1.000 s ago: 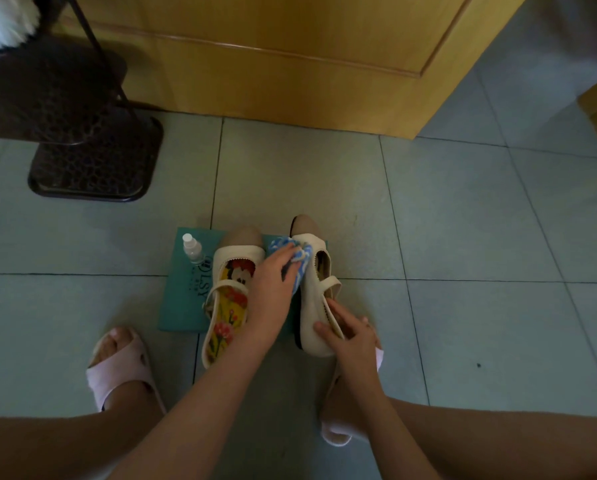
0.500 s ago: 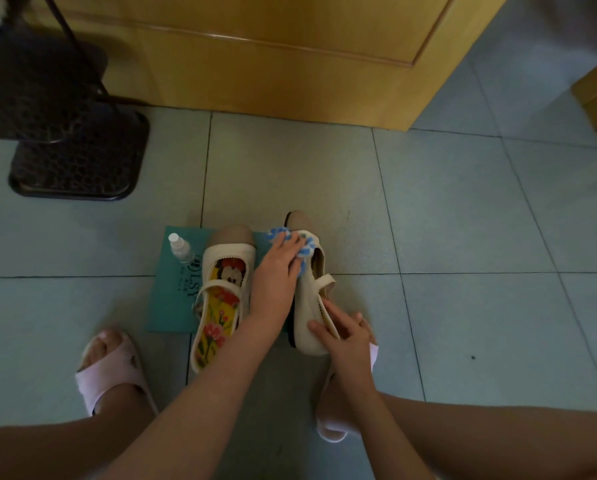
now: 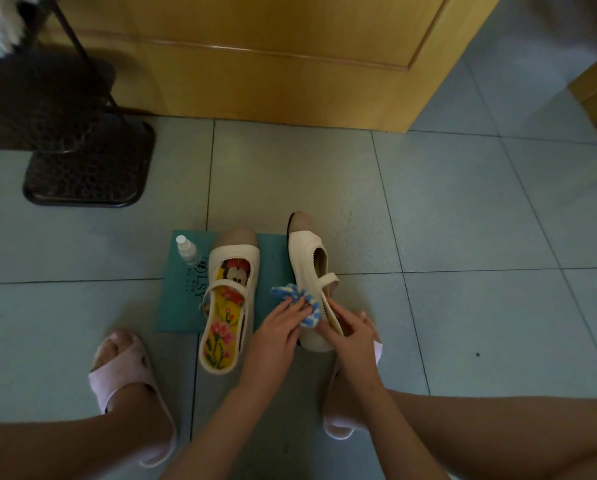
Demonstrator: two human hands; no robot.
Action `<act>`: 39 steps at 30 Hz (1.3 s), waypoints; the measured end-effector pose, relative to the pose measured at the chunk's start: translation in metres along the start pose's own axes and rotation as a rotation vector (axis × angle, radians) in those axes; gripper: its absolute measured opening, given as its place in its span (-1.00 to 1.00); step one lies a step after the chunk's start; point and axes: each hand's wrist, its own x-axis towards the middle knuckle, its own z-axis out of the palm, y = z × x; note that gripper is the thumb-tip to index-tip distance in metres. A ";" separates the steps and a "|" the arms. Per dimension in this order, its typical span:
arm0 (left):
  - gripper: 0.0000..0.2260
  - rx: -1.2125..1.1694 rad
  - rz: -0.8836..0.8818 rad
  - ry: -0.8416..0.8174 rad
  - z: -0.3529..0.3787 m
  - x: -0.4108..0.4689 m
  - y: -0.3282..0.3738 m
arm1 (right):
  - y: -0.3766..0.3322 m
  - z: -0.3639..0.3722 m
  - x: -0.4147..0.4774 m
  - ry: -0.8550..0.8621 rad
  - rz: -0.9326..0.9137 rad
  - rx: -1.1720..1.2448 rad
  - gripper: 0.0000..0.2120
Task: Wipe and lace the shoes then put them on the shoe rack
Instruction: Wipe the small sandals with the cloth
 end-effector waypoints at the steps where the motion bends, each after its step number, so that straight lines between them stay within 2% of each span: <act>1: -0.58 0.006 0.005 0.006 0.001 -0.004 0.001 | 0.004 0.001 0.002 -0.023 0.007 0.000 -0.46; 7: -0.54 0.037 -0.003 0.092 0.011 -0.023 0.006 | -0.026 -0.019 -0.008 -0.117 0.011 0.114 -0.65; 10: -0.57 0.145 0.114 0.123 0.025 -0.033 -0.001 | -0.027 -0.021 -0.010 -0.096 -0.009 0.115 -0.66; 12: -0.68 0.197 0.145 0.082 0.032 -0.040 -0.002 | -0.026 -0.021 -0.011 -0.089 -0.005 0.129 -0.67; 14: -0.64 0.230 0.157 0.046 0.040 -0.044 -0.007 | -0.028 -0.020 -0.011 -0.093 0.005 0.151 -0.67; 17: -0.65 0.108 0.159 0.114 0.048 -0.048 -0.012 | -0.030 -0.019 -0.013 -0.105 0.008 0.148 -0.68; 19: -0.69 -0.065 0.056 0.216 0.048 -0.051 -0.007 | -0.028 -0.017 -0.012 -0.094 0.022 0.149 -0.71; 22: -0.82 -0.383 -0.347 0.372 0.026 -0.039 0.022 | -0.033 -0.020 -0.012 -0.121 -0.028 0.110 -0.67; 23: -0.85 -0.497 -0.439 0.421 0.014 -0.028 0.032 | -0.034 -0.021 -0.012 -0.128 -0.034 0.107 -0.65; 24: -0.85 -0.538 -0.458 0.468 0.003 -0.012 0.039 | -0.034 -0.021 -0.013 -0.131 -0.037 0.095 -0.64; 28: -0.78 -0.421 -0.313 0.455 -0.030 0.067 0.047 | -0.032 -0.018 -0.014 -0.055 -0.076 -0.014 -0.69; 34: -0.70 -0.110 -0.129 0.212 -0.021 0.115 0.017 | -0.035 -0.024 -0.013 -0.105 -0.102 0.077 -0.63; 39: -0.70 -0.166 -0.143 0.292 -0.010 0.090 0.005 | -0.029 -0.015 -0.008 -0.105 -0.054 -0.007 -0.59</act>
